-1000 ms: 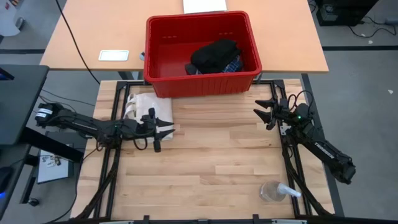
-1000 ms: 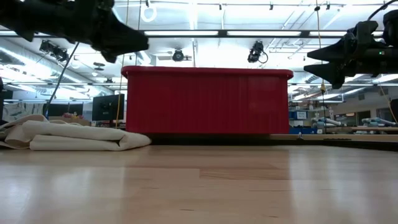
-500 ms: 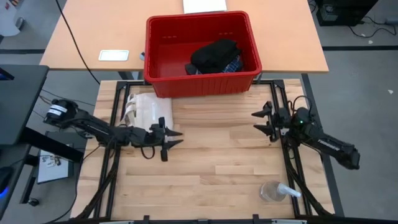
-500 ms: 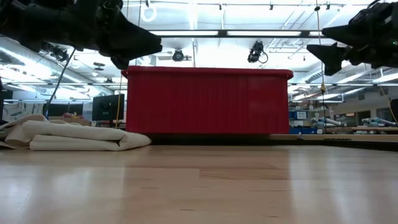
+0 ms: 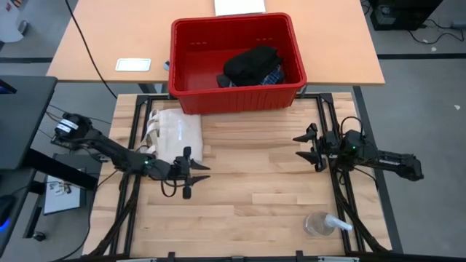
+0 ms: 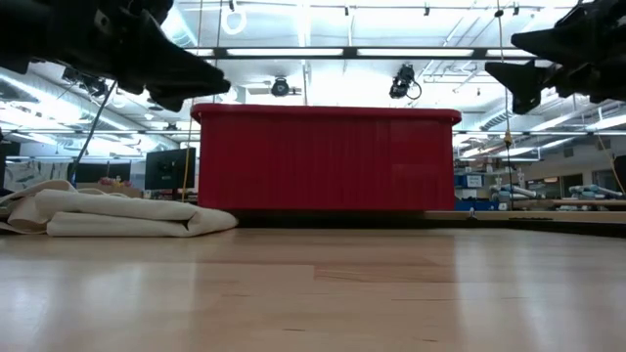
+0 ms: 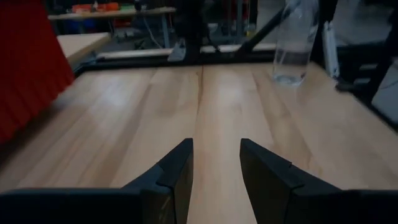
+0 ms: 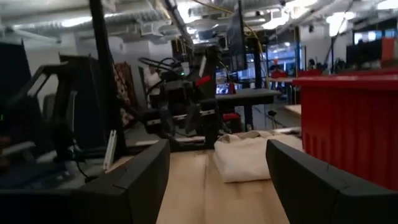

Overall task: Fold laundry
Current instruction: Return to Home Position

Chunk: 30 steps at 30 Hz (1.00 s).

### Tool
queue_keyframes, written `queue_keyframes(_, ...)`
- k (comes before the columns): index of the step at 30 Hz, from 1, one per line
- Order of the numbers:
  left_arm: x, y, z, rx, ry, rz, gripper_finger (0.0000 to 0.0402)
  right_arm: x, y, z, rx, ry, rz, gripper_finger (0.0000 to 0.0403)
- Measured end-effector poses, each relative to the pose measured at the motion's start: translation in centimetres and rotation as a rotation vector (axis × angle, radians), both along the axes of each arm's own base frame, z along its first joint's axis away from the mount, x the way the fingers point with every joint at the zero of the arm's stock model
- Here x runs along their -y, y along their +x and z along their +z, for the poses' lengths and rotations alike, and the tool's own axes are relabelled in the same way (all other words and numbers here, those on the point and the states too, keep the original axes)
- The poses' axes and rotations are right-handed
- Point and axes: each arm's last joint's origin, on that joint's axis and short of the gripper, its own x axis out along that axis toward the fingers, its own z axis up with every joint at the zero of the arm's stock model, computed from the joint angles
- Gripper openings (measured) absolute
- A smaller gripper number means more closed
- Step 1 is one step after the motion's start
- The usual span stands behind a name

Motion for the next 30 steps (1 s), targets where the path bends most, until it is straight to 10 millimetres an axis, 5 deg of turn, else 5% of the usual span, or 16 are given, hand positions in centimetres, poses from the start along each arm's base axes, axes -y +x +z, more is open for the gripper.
queue_keyframes(10, -1.9, -1.7, 0.0, -0.152, -0.002, 0.075, 0.0135, -0.2, 0.0, 0.0, 0.0, -0.079, 0.007, 0.0272)
queue_keyframes(30, -2.1, -1.4, 0.4, -0.089, -0.161, 0.121, 0.0135, -0.2, 0.0, 0.0, 0.001, -0.076, 0.009, 0.0272)
